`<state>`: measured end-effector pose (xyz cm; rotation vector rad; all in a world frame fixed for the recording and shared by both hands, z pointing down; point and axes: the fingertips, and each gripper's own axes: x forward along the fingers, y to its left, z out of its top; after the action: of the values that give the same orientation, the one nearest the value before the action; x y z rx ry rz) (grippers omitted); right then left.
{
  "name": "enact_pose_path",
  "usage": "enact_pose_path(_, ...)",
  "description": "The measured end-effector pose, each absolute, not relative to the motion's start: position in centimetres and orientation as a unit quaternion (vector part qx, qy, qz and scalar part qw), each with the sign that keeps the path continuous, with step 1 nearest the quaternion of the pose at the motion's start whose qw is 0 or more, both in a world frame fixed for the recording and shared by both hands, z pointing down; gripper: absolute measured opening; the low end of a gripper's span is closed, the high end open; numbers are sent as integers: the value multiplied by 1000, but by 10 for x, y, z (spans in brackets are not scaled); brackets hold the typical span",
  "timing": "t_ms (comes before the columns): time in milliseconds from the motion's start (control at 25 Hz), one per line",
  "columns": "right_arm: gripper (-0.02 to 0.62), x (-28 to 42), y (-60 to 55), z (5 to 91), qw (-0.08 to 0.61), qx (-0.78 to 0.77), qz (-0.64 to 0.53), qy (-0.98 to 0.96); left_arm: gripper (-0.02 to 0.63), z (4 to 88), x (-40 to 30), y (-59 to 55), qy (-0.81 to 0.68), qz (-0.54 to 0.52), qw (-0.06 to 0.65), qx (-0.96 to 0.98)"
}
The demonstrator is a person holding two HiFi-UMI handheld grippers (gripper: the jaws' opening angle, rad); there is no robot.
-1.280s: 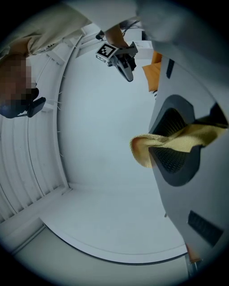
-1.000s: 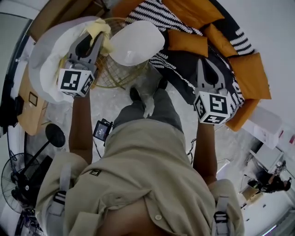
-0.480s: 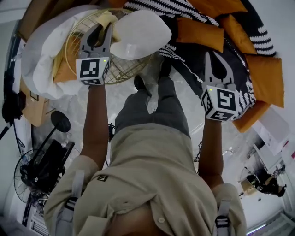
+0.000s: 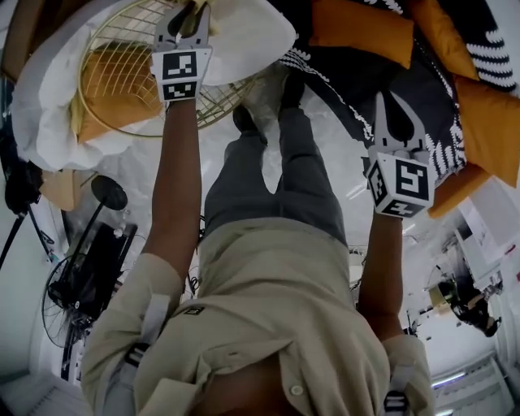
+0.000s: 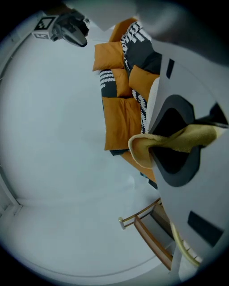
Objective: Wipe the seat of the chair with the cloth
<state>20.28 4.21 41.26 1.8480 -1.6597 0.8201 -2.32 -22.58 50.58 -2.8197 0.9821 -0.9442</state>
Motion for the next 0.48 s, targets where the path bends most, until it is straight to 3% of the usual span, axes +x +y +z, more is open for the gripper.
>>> enact_pose_path(480,28,217,55,434,271,675,322,-606,78,611,101,-34,97,-351,-88,-927)
